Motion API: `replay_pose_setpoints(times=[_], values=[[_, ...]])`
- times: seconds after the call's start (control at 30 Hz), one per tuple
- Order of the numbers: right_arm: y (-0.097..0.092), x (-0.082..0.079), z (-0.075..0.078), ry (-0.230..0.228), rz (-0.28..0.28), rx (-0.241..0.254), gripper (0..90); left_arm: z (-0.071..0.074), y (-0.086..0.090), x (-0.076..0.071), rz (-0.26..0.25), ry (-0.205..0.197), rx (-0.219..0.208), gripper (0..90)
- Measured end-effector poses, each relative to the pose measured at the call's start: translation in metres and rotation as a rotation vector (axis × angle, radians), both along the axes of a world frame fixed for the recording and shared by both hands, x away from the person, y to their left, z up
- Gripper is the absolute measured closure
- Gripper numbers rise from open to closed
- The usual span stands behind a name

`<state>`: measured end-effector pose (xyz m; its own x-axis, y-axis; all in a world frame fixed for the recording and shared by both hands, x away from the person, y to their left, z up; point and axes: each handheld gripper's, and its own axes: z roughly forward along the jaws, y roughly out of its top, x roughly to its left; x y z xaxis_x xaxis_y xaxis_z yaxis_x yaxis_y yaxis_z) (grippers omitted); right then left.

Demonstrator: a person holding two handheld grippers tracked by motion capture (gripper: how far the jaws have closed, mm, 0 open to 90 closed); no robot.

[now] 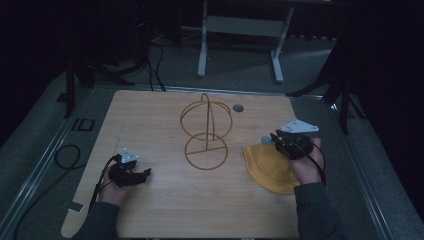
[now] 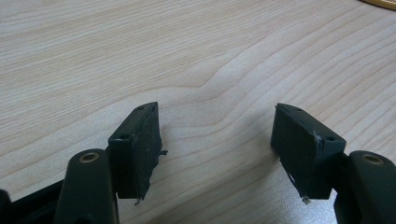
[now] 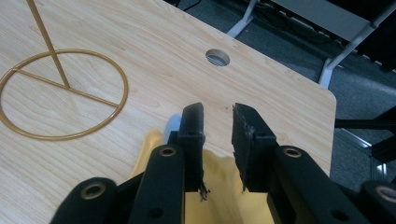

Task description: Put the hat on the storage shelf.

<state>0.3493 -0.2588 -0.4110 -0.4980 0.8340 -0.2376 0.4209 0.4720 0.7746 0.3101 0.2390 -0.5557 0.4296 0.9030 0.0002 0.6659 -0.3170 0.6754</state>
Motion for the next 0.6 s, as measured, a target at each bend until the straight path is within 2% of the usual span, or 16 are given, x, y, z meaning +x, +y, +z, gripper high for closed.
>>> replay_pose_setpoints(times=[0.2, 0.6], values=[[-0.007, 0.0, 0.003, 0.03, 0.008, -0.025, 68.9, 0.0, 0.0, 0.0, 0.001, 0.001, 0.001, 33.5], [-0.022, 0.001, -0.004, 0.112, 0.009, -0.102, 60.3, 0.0, 0.0, 0.0, 0.002, 0.0, -0.002, 33.3]])
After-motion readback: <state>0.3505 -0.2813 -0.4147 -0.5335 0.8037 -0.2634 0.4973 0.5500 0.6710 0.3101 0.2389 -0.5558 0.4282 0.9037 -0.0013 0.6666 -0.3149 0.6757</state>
